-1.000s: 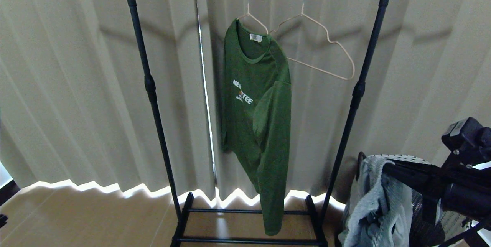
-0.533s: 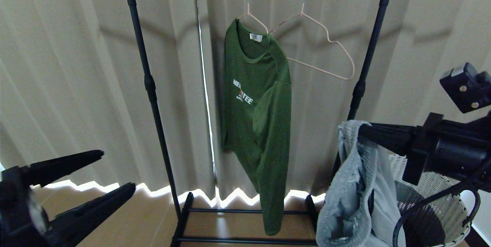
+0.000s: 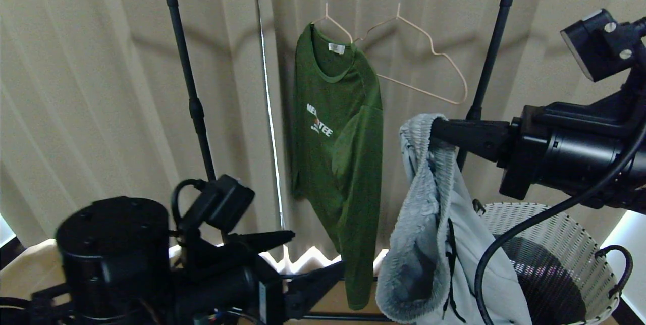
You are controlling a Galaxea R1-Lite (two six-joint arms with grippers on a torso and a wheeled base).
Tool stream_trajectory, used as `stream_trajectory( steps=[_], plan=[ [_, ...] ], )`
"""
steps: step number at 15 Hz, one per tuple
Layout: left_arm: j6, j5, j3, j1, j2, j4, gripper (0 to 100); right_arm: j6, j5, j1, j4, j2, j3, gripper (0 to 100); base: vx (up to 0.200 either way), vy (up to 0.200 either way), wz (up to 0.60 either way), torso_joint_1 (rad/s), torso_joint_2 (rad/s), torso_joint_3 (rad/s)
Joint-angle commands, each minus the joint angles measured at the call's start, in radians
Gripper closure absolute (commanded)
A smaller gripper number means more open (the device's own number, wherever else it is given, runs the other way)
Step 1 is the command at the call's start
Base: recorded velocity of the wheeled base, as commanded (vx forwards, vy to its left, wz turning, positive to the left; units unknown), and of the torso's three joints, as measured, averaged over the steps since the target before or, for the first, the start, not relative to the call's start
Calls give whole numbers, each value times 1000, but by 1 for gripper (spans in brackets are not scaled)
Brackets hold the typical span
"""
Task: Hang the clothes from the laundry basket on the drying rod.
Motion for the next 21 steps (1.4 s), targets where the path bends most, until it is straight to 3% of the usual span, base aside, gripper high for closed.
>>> stream_trajectory(
  steps=[1, 4, 7, 17, 18, 21],
  plan=[
    [-61, 63, -52, -103, 182, -31, 0, 1, 7, 7, -1, 13, -36, 100, 0, 0, 0, 0, 0, 0],
    [-144, 115, -115, -171, 251, -31, 0, 3, 41, 16, -28, 9, -25, 100, 0, 0, 0, 0, 0, 0],
    [-190, 195, -194, -175, 325, -31, 0, 18, 42, 22, -51, 8, -23, 100, 0, 0, 0, 0, 0, 0],
    [-203, 258, -139, -169, 360, -26, 0, 18, 45, 22, -56, -7, -23, 100, 0, 0, 0, 0, 0, 0],
    [-202, 267, -136, -169, 362, -26, 100, 18, 45, 22, -54, -7, -23, 100, 0, 0, 0, 0, 0, 0],
    [-171, 289, -110, -169, 323, -32, 100, 18, 45, 22, -54, -1, -22, 100, 0, 0, 0, 0, 0, 0]
  ],
)
